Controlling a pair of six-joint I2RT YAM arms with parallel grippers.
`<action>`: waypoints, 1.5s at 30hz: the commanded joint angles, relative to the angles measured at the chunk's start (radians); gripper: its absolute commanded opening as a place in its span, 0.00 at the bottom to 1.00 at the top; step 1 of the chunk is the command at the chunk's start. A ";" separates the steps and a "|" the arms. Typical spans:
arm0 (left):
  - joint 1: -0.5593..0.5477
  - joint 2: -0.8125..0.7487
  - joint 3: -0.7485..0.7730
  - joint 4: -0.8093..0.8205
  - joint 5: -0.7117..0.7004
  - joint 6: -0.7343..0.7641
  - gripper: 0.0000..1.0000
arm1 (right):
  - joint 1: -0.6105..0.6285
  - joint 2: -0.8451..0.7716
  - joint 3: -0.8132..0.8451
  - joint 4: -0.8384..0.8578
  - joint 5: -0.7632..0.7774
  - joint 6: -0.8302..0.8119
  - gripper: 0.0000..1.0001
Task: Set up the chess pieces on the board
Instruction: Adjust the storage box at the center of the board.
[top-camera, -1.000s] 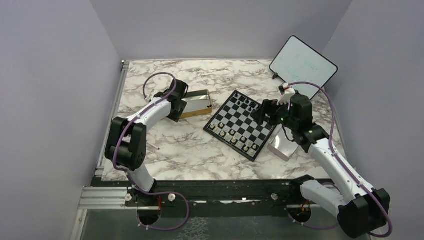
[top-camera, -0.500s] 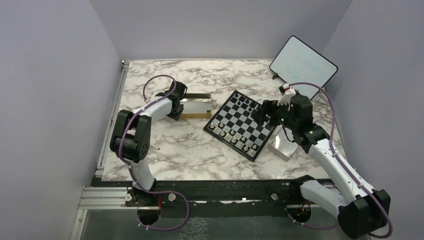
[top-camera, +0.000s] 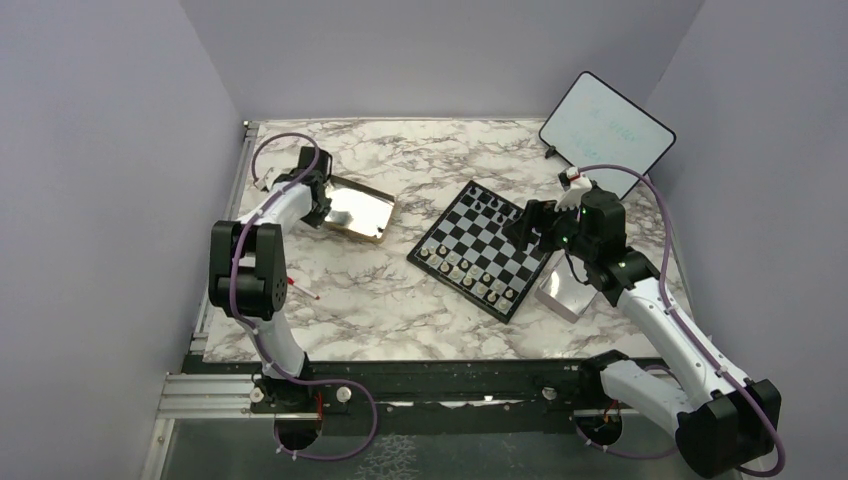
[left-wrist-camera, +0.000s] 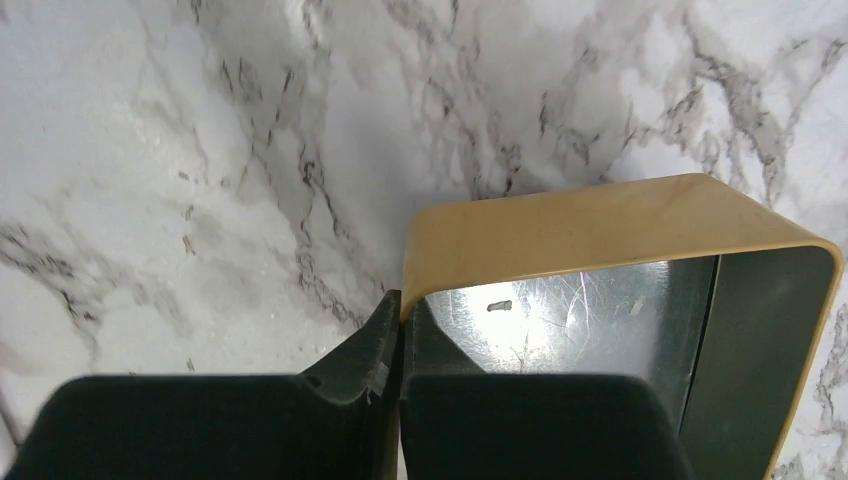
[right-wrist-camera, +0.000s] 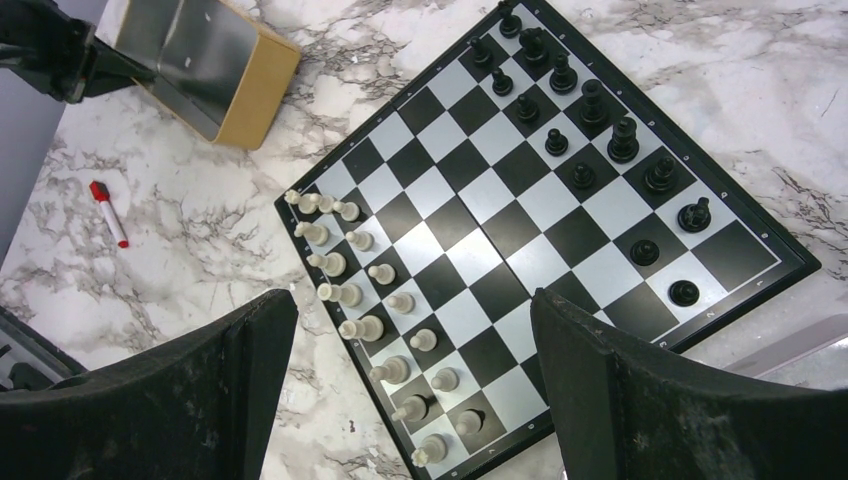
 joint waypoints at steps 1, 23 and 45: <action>0.031 0.011 0.103 0.007 -0.053 0.276 0.00 | -0.002 -0.013 0.015 0.001 0.015 -0.006 0.92; 0.031 -0.076 0.028 0.069 0.454 1.152 0.00 | 0.021 0.107 -0.003 0.141 -0.131 0.138 0.81; -0.093 -0.310 -0.105 0.269 0.370 1.210 0.00 | 0.060 0.142 0.004 0.168 -0.131 0.108 0.77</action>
